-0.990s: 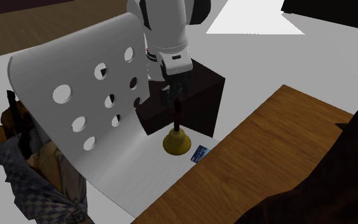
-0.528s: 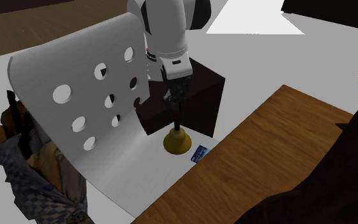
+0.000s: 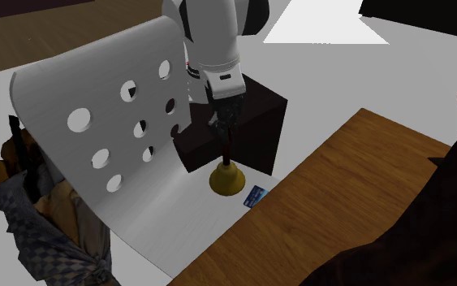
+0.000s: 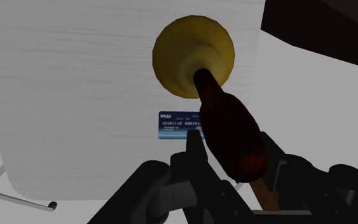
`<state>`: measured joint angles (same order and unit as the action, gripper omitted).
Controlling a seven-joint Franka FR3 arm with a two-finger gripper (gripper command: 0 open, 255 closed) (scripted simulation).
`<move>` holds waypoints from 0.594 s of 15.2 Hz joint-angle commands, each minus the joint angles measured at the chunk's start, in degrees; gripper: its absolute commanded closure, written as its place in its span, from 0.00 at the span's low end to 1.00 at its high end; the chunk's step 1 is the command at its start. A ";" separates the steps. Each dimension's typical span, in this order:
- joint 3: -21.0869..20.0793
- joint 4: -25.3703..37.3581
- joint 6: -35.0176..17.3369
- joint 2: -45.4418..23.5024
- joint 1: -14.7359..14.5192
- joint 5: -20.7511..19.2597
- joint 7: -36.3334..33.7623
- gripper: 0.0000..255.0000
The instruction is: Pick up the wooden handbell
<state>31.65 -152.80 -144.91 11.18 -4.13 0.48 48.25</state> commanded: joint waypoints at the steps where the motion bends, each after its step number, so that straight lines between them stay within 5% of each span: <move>1: -0.42 0.38 1.75 1.49 0.51 -1.20 -1.00 1.00; 9: -2.34 2.63 9.29 7.24 2.20 -4.52 -4.11 1.00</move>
<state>29.56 -150.40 -136.64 17.58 -2.19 -3.61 44.50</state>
